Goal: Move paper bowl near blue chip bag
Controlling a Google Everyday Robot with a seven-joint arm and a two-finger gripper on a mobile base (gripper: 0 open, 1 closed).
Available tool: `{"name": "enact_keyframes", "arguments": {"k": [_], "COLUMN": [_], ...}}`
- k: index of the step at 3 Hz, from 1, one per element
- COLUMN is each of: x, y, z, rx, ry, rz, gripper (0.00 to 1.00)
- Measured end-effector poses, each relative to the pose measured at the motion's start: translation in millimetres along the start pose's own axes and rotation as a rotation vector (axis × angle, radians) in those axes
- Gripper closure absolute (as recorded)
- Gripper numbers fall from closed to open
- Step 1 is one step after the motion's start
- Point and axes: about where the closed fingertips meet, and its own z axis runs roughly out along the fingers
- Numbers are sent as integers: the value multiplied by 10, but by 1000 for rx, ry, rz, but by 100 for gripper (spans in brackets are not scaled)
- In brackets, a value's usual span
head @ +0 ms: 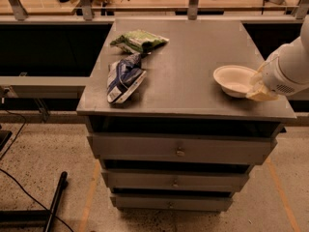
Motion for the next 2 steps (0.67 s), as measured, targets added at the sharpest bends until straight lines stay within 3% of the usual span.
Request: {"name": "enact_keyframes", "arguments": {"k": [1,2], "x": [-7,-12], "y": [6,11], "z": [4,8], "rx": [-1,-2], "ry": [0,0], "rz": [-2,-3], "gripper": [88,100]}}
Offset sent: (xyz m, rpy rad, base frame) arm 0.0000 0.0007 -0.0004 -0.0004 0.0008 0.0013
